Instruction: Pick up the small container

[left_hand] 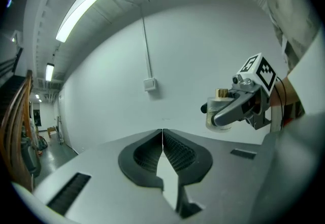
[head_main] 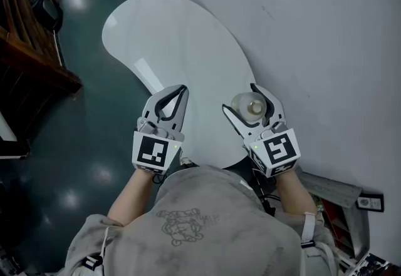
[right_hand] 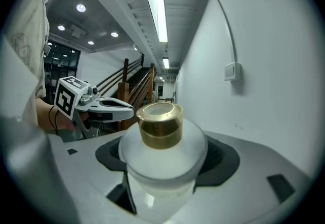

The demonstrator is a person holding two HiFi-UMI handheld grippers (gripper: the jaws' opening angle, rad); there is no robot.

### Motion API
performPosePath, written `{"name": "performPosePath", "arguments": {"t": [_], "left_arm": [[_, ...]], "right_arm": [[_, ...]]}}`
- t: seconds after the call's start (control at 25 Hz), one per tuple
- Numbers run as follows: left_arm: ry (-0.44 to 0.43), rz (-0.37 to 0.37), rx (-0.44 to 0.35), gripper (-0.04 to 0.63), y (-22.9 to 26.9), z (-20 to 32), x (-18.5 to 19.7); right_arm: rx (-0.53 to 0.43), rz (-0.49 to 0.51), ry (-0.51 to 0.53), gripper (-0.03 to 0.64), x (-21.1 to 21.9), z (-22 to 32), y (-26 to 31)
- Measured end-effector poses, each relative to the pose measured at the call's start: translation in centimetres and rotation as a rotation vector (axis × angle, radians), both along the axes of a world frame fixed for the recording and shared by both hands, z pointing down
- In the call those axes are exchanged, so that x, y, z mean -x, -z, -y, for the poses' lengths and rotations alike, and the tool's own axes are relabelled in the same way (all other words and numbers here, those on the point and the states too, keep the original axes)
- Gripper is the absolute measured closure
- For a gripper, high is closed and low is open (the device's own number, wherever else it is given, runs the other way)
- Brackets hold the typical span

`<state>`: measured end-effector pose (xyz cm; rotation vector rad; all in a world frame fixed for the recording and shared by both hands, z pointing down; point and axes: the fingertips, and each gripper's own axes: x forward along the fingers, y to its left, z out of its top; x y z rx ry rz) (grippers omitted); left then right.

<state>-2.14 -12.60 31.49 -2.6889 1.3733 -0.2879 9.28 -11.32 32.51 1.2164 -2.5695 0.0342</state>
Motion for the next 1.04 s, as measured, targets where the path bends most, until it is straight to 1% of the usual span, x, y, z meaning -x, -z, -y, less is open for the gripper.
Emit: {"name": "performPosePath", "arguments": {"t": [0.12, 0.28, 0.36, 0.48, 0.6, 0.76, 1.04], "left_arm": [[-0.016, 0.000, 0.007, 0.577, -0.4, -0.6, -0.6], [-0.024, 0.041, -0.005, 0.577, -0.6, -0.6, -0.7], [-0.015, 0.053, -0.006, 0.577, -0.9, -0.4, -0.5], [-0.008, 0.050, -0.003, 0.577, -1.0, -0.3, -0.2], [-0.013, 0.049, -0.001, 0.577, -1.0, -0.6, -0.4], [-0.017, 0.035, 0.019, 0.577, -1.4, -0.9, -0.6], [-0.021, 0.032, 0.009, 0.577, -0.7, -1.6, -0.8]], "right_arm": [[-0.003, -0.003, -0.002, 0.284, 0.0, -0.6, 0.0], [-0.002, 0.002, 0.001, 0.284, -0.1, -1.2, 0.3], [0.009, 0.025, 0.002, 0.284, -0.1, -1.5, 0.7], [0.030, 0.080, 0.011, 0.284, 0.0, -2.1, 1.6], [0.017, 0.080, 0.011, 0.284, -0.1, -2.4, 2.2], [0.036, 0.124, 0.018, 0.284, 0.0, -2.8, 2.9], [0.014, 0.107, 0.022, 0.284, 0.0, -3.5, 3.6]]}}
